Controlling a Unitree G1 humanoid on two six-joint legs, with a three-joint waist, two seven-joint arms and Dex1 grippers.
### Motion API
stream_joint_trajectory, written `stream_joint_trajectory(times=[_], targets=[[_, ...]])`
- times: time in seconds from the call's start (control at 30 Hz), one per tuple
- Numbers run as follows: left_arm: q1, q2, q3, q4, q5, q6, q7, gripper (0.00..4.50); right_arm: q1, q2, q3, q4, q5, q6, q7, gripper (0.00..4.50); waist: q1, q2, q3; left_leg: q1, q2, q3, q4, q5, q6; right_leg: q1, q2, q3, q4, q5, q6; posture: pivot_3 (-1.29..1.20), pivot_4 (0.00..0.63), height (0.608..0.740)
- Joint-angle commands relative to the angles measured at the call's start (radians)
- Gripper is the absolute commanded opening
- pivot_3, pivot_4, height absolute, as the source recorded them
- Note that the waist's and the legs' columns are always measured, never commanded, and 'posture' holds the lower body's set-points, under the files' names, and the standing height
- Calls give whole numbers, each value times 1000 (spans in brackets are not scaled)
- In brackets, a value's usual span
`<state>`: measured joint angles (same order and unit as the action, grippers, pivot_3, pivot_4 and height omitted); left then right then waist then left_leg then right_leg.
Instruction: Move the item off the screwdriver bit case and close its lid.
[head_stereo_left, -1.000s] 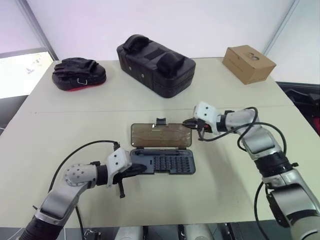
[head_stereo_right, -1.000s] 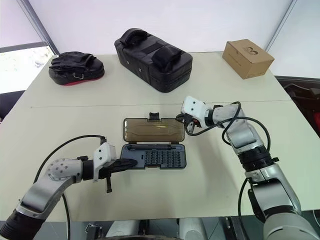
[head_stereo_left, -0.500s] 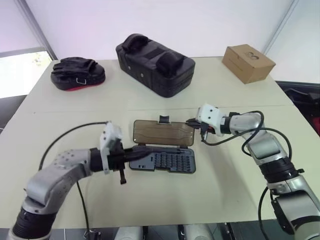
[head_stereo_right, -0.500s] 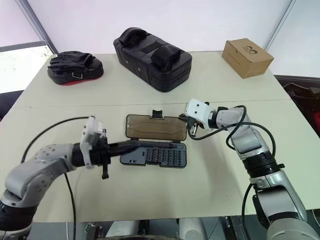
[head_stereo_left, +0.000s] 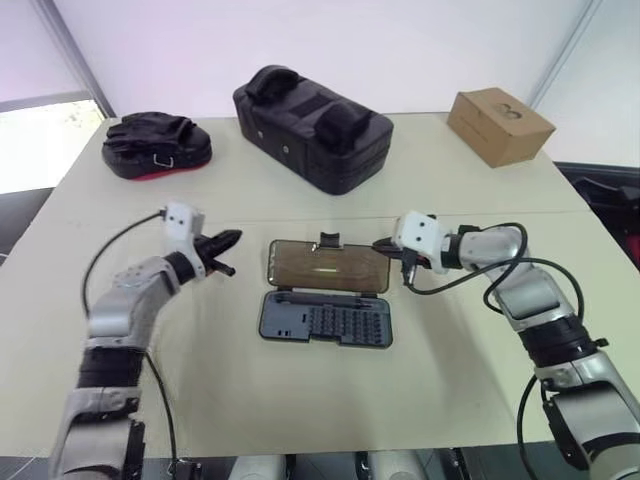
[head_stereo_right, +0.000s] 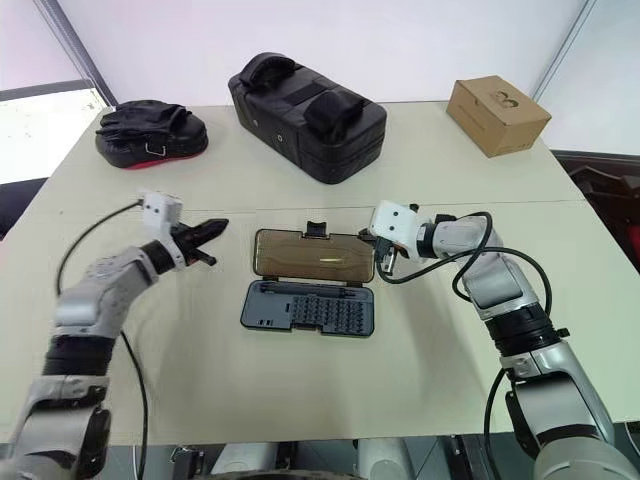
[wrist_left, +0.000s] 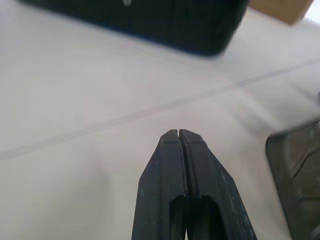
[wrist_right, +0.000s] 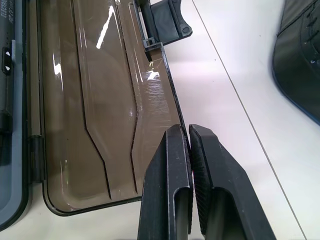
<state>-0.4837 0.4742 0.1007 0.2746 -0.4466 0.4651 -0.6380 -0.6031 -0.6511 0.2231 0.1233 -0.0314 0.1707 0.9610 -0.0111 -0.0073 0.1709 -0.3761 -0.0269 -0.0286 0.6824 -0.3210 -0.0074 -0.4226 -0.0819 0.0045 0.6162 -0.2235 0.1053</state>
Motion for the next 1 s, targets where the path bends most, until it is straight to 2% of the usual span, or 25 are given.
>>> stream_joint_trajectory(times=[0.03,0.3,0.43,0.53,0.73,0.77,0.87,0.93,1.0], targets=[[-83,-35,-74,136,28,-54,-164,0,-26,9,-12,-7,5,4,-2,42,-1,0,0,0,0,0,0,0,0,0,0,0,0,0,0,0,150,740],[-244,-68,-138,435,65,-84,-469,0,-34,7,-10,-16,-3,15,3,42,-4,0,0,0,0,0,0,0,0,-1,1,0,1,0,0,0,150,740],[-281,-67,-154,514,116,-121,-529,0,-37,1,-6,-27,-6,13,16,42,-3,0,0,-1,0,0,0,0,0,-1,1,0,1,0,0,0,150,740],[-294,-70,-148,547,141,-152,-539,0,-42,-5,-4,-33,-18,9,15,1051,-3,0,0,-1,0,0,0,0,0,-1,1,0,1,0,0,0,150,740],[-291,-68,-129,569,160,-179,-548,0,-49,-29,-13,-109,-30,53,29,4201,-3,0,0,0,0,0,0,0,0,-1,1,0,2,0,0,0,150,740],[-289,-67,-124,567,159,-181,-550,0,-44,-48,-19,-144,-18,90,53,4436,-3,0,0,0,0,0,0,0,0,-1,1,0,2,0,0,0,150,740],[-286,-65,-114,562,156,-190,-554,0,-38,-84,-54,-235,44,208,100,4436,-2,0,0,-1,0,0,0,0,0,-2,1,0,3,0,0,0,150,740],[-295,-64,-95,552,139,-184,-566,0,-59,-91,-195,-346,293,488,154,4436,-3,0,1,-1,0,0,0,0,0,-2,1,0,2,0,0,0,150,740],[-305,-64,-81,528,120,-167,-591,0,-73,-92,-334,-415,512,691,178,4436,-1,0,1,-2,3,-1,0,0,0,-3,0,0,3,0,0,0,150,740]])
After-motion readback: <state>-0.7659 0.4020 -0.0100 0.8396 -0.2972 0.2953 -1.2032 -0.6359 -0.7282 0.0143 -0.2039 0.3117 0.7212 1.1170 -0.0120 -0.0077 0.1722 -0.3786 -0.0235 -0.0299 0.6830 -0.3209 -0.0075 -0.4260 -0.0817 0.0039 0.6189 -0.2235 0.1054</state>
